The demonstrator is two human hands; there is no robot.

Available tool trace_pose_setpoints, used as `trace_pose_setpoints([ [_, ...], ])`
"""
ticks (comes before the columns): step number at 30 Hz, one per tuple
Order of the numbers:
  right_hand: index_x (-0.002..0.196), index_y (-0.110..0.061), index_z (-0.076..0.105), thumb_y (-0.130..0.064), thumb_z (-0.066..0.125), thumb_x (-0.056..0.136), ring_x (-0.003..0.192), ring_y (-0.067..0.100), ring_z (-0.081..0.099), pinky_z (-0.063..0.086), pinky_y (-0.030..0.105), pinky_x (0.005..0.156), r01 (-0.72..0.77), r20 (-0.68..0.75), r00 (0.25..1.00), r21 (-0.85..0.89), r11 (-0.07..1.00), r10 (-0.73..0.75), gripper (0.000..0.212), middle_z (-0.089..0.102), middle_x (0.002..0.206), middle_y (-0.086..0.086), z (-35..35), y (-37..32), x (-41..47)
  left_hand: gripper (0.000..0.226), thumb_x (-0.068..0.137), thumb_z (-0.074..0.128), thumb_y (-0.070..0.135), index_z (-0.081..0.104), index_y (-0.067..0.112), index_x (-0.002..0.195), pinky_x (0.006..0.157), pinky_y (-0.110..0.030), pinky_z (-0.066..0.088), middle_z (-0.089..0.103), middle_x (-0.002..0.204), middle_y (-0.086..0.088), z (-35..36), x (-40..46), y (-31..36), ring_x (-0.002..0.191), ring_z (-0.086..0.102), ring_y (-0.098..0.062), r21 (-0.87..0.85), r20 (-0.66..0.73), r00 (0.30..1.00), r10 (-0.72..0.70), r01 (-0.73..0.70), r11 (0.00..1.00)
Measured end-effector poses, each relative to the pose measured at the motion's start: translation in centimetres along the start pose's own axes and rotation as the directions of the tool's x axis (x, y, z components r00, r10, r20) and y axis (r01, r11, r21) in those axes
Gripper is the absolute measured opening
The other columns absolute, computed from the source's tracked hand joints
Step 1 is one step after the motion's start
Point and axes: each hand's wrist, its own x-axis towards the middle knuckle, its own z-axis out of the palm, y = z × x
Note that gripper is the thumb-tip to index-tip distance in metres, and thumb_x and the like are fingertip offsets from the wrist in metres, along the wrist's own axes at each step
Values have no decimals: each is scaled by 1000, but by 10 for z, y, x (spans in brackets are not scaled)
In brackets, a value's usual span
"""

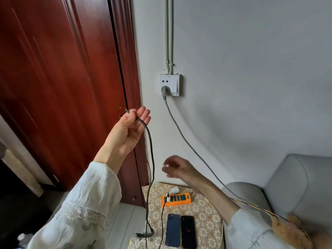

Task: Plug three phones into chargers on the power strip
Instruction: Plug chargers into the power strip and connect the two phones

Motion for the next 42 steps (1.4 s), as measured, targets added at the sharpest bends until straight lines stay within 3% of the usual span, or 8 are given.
trace_pose_setpoints([
  [7, 90, -23, 63, -26, 59, 87, 95, 10, 65, 48, 26, 92, 13, 281, 960, -5, 1000, -11, 6, 68, 89, -2, 17, -8, 14, 23, 98, 35, 9, 54, 8, 85, 74, -27, 59, 75, 76, -2, 2, -2, 2, 77, 72, -15, 7, -38, 999, 35, -34, 999],
  [17, 83, -12, 70, -6, 56, 88, 60, 13, 59, 53, 22, 63, 101, -151, 986, 162, 982, -77, 17, 61, 64, 4, -48, 6, 3, 31, 98, 37, 27, 56, 5, 87, 59, -28, 60, 75, 71, -4, -46, -12, 8, 72, 73, -18, 194, -231, 969, -83, 130, 972],
  [21, 80, -15, 72, -10, 56, 88, 52, 10, 51, 46, 19, 54, 198, -175, 970, 170, 965, -168, 18, 55, 55, -5, -56, -27, 10, 35, 93, 46, 35, 62, 3, 88, 57, -28, 60, 73, 67, -10, -49, -22, -14, 59, 71, -17, 678, -343, 939, 27, 228, 699],
  [24, 77, -16, 72, -11, 56, 89, 47, 9, 40, 37, 18, 47, 192, -147, 973, 100, 976, -176, 21, 47, 50, -8, -59, -40, 10, 26, 87, 58, 27, 55, 9, 106, 78, -33, 56, 65, 99, -11, -45, -24, -21, 83, 64, -17, 950, -54, 960, 275, -35, 310],
  [27, 80, -13, 70, -10, 54, 90, 42, 7, 32, 27, 17, 41, 171, -93, 982, 92, 981, -162, 20, 41, 47, -10, -59, -47, 9, 52, 86, 59, 25, 40, 15, 133, 101, -28, 37, 45, 130, 8, -37, -24, -34, 120, 43, -7, 963, 232, 972, -42, -223, 148],
  [31, 81, -12, 68, -10, 52, 91, 40, 6, 27, 22, 16, 39, 168, -55, 985, 89, 982, -163, 19, 36, 46, -9, -63, -56, 6, 45, 88, 56, 25, 41, 24, 130, 102, -26, 32, 46, 130, 13, -32, -24, -66, 123, 40, 0, 935, 279, 937, -212, -214, 282],
  [36, 77, -16, 71, -13, 60, 87, 44, 10, 30, 26, 17, 40, 166, -72, 983, -52, 985, -170, 15, 39, 48, -7, -77, -46, 1, 28, 95, 43, 19, 57, 20, 72, 58, -21, 50, 49, 57, -3, -31, -24, -73, 50, 56, -7, 825, 273, 962, 10, -239, 512],
  [42, 77, -15, 70, -14, 63, 84, 61, 13, 54, 50, 22, 66, -13, -147, 989, -137, 991, -8, 10, 53, 58, -1, -89, 13, -6, 31, 94, 44, 21, 54, 19, 64, 37, -17, 28, 34, 39, 13, -48, -18, -47, 39, 29, -3, 690, 41, 954, 296, -241, 682],
])
